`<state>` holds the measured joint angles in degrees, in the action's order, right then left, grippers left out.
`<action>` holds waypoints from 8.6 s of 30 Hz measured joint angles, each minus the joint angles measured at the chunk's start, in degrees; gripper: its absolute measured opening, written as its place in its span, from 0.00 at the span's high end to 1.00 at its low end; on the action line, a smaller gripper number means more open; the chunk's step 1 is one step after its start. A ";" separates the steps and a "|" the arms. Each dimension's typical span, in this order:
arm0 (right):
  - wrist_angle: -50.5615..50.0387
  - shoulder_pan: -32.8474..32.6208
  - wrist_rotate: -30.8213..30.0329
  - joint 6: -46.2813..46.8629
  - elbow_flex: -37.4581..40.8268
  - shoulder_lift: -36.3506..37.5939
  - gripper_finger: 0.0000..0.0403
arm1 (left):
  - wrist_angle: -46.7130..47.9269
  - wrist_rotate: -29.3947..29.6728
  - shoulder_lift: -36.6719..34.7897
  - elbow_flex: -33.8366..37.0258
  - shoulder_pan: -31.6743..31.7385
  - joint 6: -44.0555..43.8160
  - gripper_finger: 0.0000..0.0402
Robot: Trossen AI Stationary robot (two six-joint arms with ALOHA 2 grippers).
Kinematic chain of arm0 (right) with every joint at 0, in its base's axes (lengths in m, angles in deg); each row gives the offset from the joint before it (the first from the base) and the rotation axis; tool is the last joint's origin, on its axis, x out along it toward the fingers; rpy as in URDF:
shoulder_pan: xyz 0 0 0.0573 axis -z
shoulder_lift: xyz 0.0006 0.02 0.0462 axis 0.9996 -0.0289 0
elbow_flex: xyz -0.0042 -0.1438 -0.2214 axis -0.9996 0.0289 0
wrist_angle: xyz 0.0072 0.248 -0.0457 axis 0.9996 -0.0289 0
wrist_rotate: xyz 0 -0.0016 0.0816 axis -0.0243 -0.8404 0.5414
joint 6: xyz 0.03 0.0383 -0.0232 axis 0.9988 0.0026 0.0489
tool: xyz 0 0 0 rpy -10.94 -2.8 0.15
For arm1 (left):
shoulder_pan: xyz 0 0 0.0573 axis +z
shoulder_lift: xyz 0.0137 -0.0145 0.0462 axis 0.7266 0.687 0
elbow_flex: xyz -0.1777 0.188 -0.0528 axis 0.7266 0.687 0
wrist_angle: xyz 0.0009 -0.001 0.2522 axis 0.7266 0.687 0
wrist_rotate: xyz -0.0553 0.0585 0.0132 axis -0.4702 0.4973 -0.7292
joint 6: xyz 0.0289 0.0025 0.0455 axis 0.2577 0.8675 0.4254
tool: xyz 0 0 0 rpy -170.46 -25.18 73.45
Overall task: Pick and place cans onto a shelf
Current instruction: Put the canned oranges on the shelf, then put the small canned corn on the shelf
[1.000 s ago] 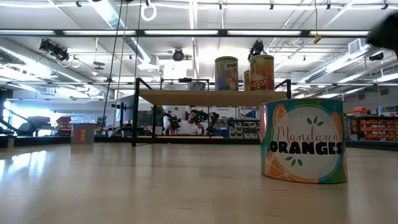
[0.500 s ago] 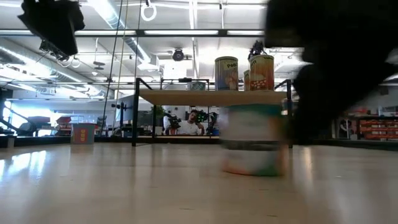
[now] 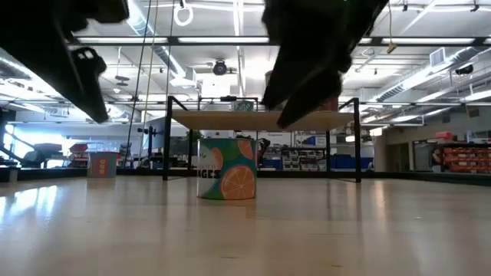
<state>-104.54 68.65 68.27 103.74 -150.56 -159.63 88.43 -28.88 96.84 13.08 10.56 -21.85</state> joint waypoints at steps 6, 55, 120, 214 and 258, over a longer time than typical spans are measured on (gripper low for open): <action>-8.44 -3.37 -2.16 9.39 -0.02 6.90 0.14 | -10.24 0.02 0.11 5.34 4.18 7.66 0.16; -16.06 -8.56 -0.94 27.28 0.15 11.19 0.14 | -54.18 -4.80 21.55 5.50 19.01 28.28 0.28; -21.63 12.67 -0.87 -2.59 0.13 30.90 0.14 | -28.29 -14.99 6.51 -11.76 59.22 43.35 0.21; -21.46 12.46 0.63 -2.10 0.13 30.88 0.14 | 27.31 2.13 -28.10 -9.56 66.42 19.05 0.32; -17.33 27.88 5.26 -30.05 0.13 30.88 0.14 | 3.44 1.43 -8.03 11.89 90.17 -20.00 0.16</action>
<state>-121.87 96.52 73.54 73.70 -150.43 -128.75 91.87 -27.45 88.80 24.97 100.73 -41.85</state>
